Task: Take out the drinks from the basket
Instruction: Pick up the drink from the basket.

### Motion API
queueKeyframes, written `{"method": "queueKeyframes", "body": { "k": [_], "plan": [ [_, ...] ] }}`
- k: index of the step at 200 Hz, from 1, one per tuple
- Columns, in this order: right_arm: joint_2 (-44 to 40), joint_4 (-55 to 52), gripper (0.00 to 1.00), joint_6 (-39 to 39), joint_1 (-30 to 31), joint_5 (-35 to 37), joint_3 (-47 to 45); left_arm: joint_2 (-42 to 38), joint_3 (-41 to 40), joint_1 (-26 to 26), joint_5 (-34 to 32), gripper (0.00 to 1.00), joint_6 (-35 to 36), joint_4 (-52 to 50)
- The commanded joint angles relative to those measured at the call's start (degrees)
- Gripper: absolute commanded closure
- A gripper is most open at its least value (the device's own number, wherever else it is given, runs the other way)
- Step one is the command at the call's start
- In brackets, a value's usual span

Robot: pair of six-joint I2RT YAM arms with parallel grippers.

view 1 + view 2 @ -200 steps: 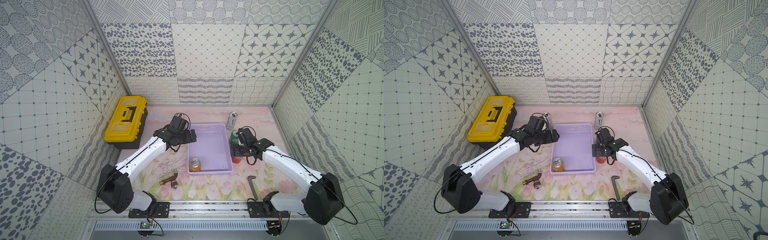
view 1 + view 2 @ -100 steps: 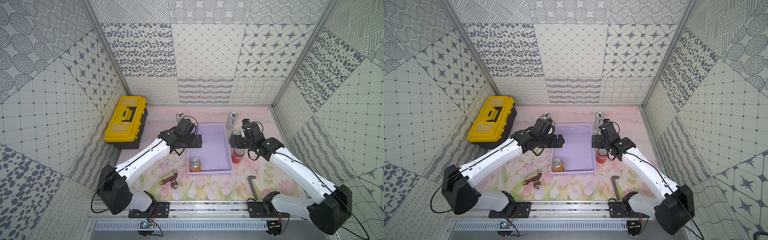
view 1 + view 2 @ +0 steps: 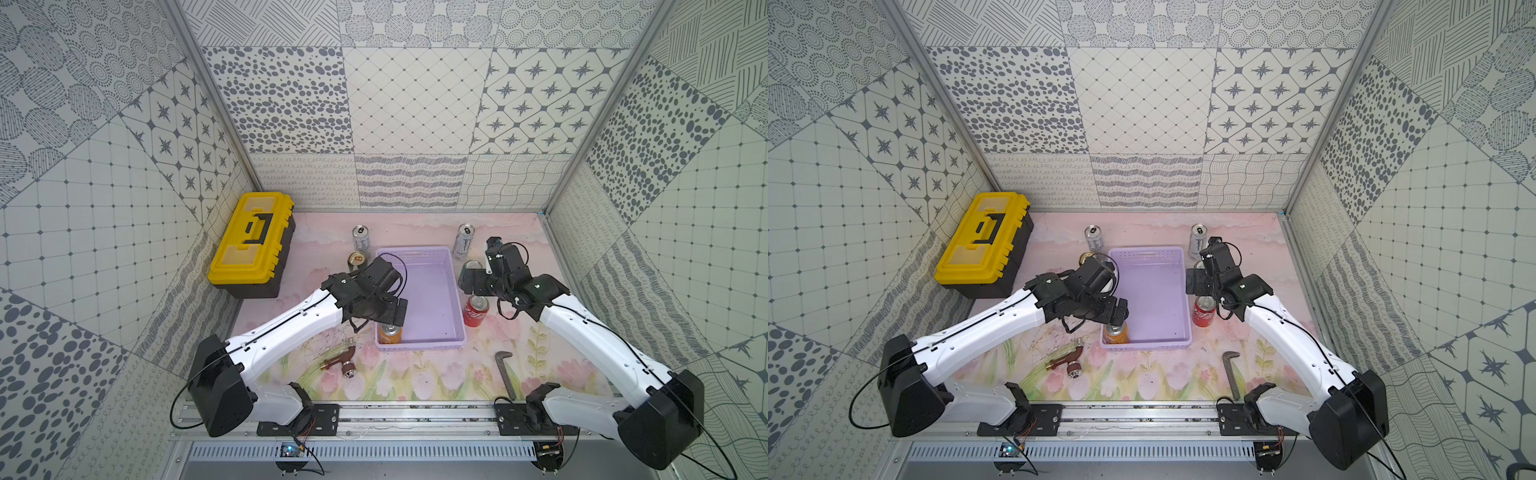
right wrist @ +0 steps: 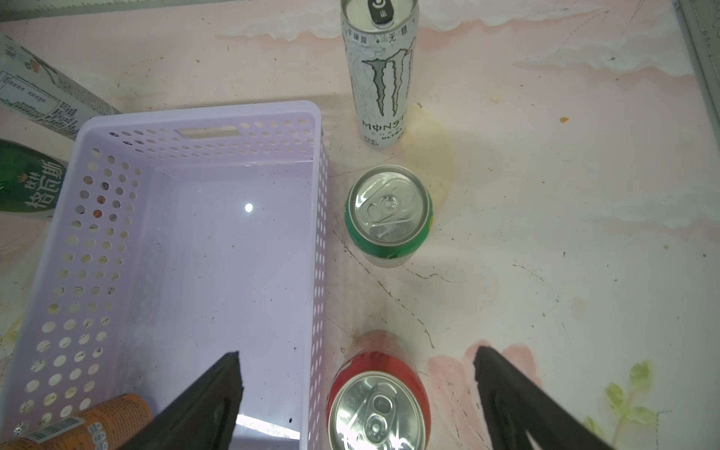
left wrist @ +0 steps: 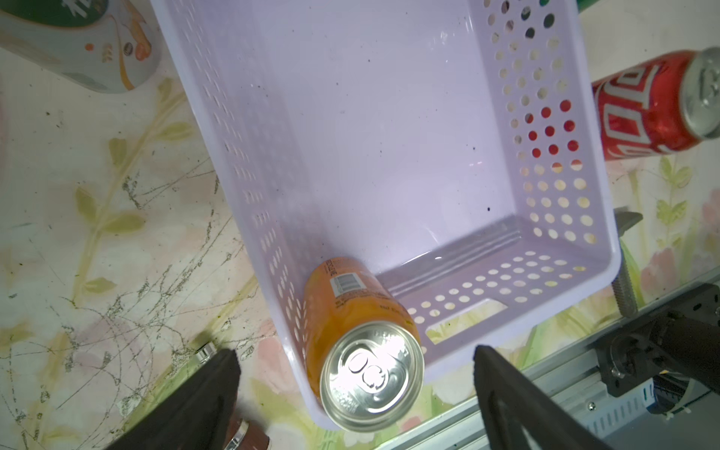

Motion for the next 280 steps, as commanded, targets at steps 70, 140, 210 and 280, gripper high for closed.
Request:
{"method": "queueKeyframes", "body": {
  "k": [70,140,210,280],
  "plan": [
    [-1.32,3.74,0.03,-0.20,-0.70,-2.10,-1.31,2.14,-3.52,-3.16,2.60,0.08,-2.16,-4.14],
    [-2.20,3.74,0.03,-0.13,-0.94,-2.02,-1.66,5.16,-2.29,-3.38,3.72,0.20,-1.46,-1.70],
    [-2.12,4.09,0.03,-0.11,-1.15,-2.45,-1.93,7.66,-1.71,-3.79,5.63,0.27,-1.22,0.13],
    [-2.11,4.36,0.03,-0.03,-1.46,-2.70,-2.18,7.24,-0.23,-3.82,3.96,0.49,-1.18,-0.08]
  ]
}}
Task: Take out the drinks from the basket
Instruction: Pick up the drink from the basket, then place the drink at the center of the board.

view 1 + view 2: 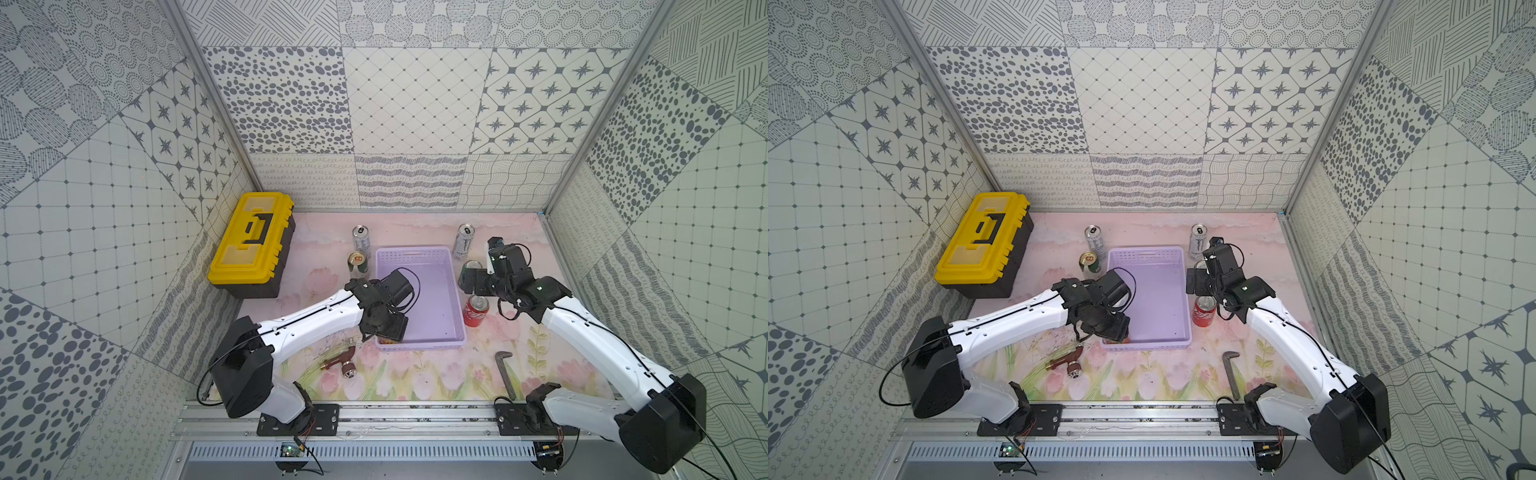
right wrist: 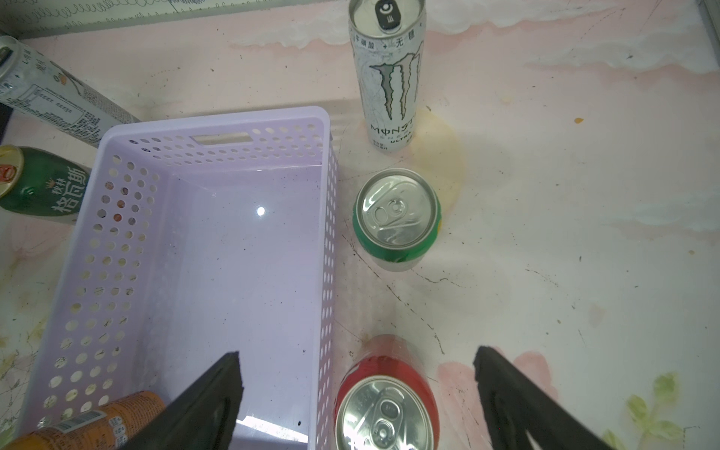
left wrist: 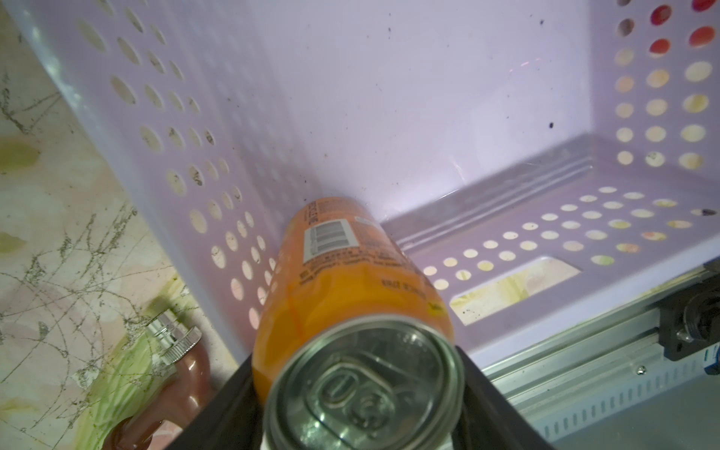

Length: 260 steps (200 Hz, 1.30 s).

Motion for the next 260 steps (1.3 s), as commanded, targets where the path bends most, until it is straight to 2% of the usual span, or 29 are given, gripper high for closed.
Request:
{"method": "queueKeyframes", "body": {
  "k": [1,74,135,166,194,229,260],
  "plan": [
    [-1.02,2.30,0.03,0.02,-0.50,-0.35,-0.58,-0.41,1.43,-0.64,0.73,0.49,0.09,1.72],
    [-1.08,2.88,0.03,0.24,-1.17,-1.27,-0.63,-3.93,13.91,0.73,-6.62,0.52,4.12,-5.24],
    [-1.67,3.13,0.03,0.41,-1.54,-2.62,-0.73,-13.68,17.39,8.47,-12.58,0.52,5.96,-12.18],
    [-1.72,3.48,0.03,0.50,-1.74,-3.07,-0.97,-16.69,15.13,12.20,-15.86,0.52,6.44,-12.92],
    [-1.31,3.75,0.03,0.59,-1.99,-3.47,-0.91,-18.20,9.31,17.53,-11.67,0.53,4.72,-7.28],
    [-1.72,3.84,0.03,0.63,-2.35,-3.58,-1.29,-13.65,6.19,20.09,-10.12,0.57,3.37,-0.83],
    [-1.98,3.86,0.03,0.68,-2.61,-3.60,-1.51,-8.95,4.45,20.37,-9.12,0.57,2.37,3.81]
  ]
}}
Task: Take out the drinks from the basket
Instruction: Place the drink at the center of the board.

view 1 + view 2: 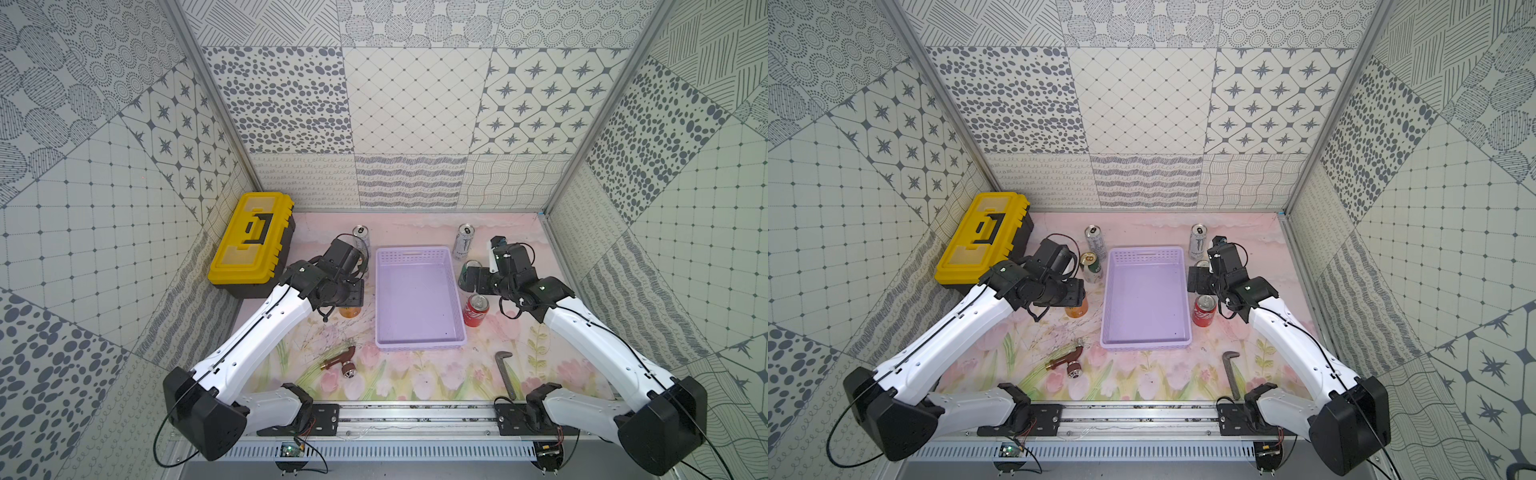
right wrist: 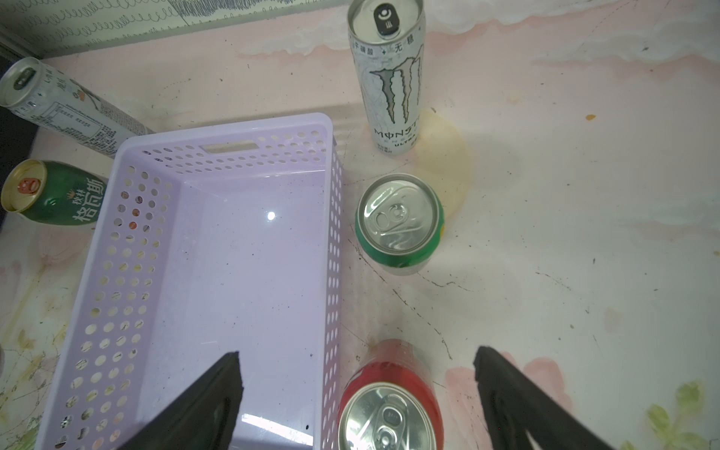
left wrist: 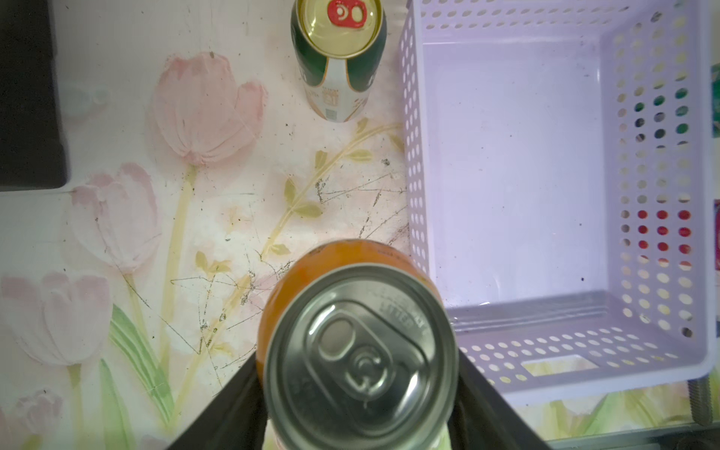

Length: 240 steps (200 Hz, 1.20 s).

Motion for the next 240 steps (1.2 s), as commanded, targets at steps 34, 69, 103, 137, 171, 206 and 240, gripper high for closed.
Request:
{"method": "queueKeyframes", "body": {
  "k": [34,69,103,137,171,206,240],
  "plan": [
    [-1.55,2.62,0.03,0.55,-0.89,-0.85,-1.08,9.24,-3.24,1.33,2.66,0.57,-3.11,16.58],
    [-1.79,2.62,0.03,0.68,-1.08,-0.95,-1.22,12.22,-4.13,1.33,2.25,0.57,-3.48,18.93],
    [-1.72,2.79,0.03,0.72,-1.09,-1.03,-1.32,13.69,-5.19,1.34,2.44,0.56,-3.96,19.22],
    [-1.72,2.98,0.03,0.81,-1.18,-1.28,-1.38,13.03,-7.69,1.27,2.34,0.52,-5.15,20.13],
    [-1.81,3.06,0.03,0.81,-1.22,-1.29,-1.51,12.42,-9.02,1.10,2.77,0.43,-5.77,20.32],
    [-1.81,3.15,0.03,0.85,-1.31,-1.29,-1.56,11.34,-9.81,0.96,2.31,0.36,-5.95,20.34],
    [-1.81,3.15,0.03,0.99,-1.44,-1.28,-1.65,10.86,-9.83,0.91,2.52,0.32,-6.02,20.41]
  ]
}}
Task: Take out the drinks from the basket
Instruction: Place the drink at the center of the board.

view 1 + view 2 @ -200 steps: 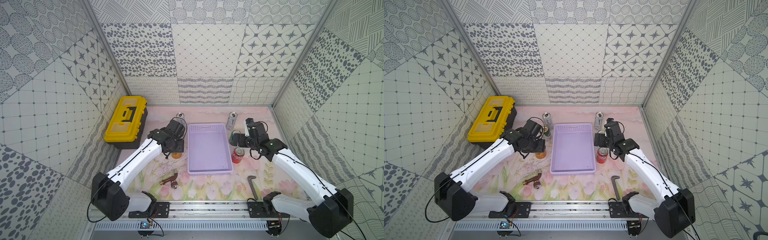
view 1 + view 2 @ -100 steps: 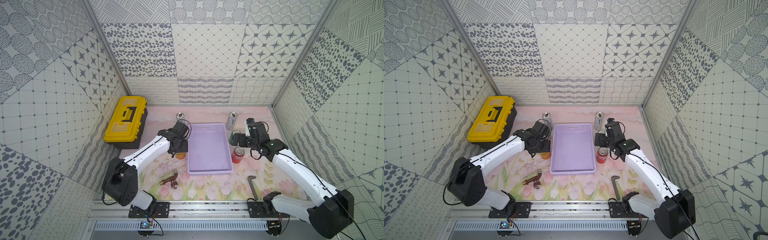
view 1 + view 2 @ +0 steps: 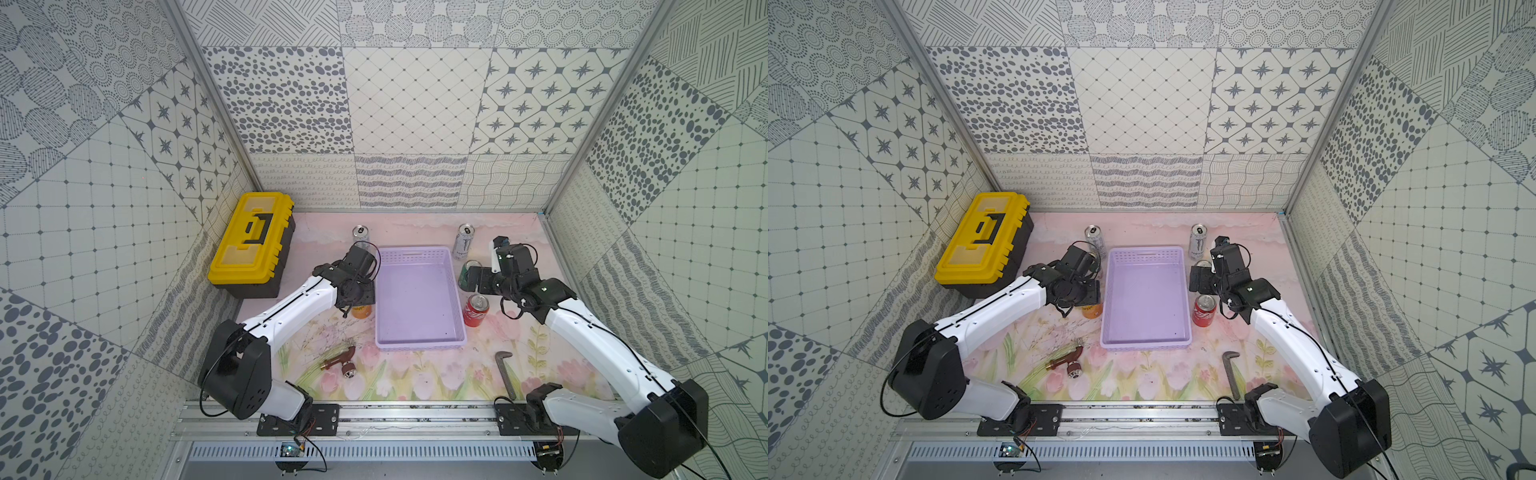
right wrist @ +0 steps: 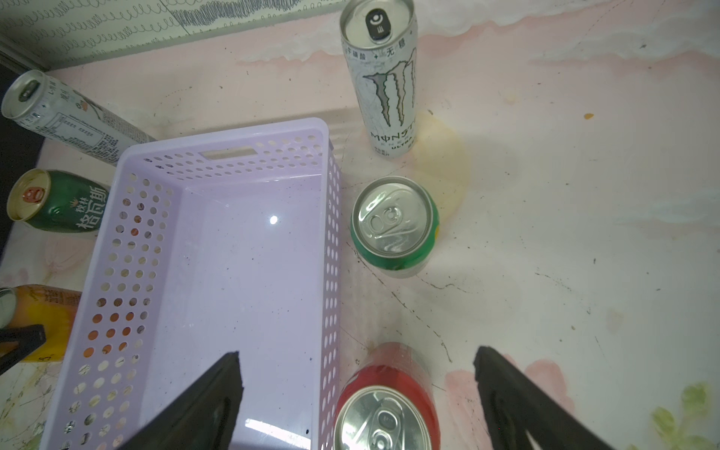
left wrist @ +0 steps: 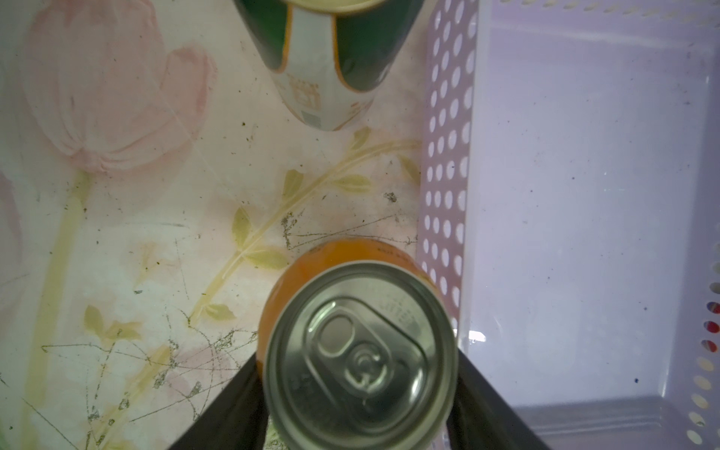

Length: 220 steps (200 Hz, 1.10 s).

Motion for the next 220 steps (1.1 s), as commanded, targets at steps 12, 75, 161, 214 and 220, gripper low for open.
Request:
{"method": "queueKeyframes", "body": {
  "k": [12,75,161,214,220],
  "plan": [
    [-1.11,2.12,0.03,0.75,-0.30,-0.38,-0.73,-0.44,-0.50,-0.26,0.97,0.30,-0.96,1.94],
    [-1.11,2.13,0.03,0.83,-0.37,-0.30,-0.68,-0.46,-0.67,-0.61,1.10,0.22,-1.19,2.03],
    [-1.20,2.15,0.03,0.98,-0.41,-0.31,-0.68,-2.45,0.30,-1.23,-0.82,0.15,-0.93,0.63],
    [-1.81,2.05,0.03,1.01,-0.52,0.83,-0.68,-3.07,0.47,-1.23,-1.28,0.14,-1.00,0.75],
    [-1.81,2.05,0.03,0.95,-0.55,0.93,-0.72,-3.23,0.55,-1.24,-1.34,0.14,-1.01,0.66]
  ]
}}
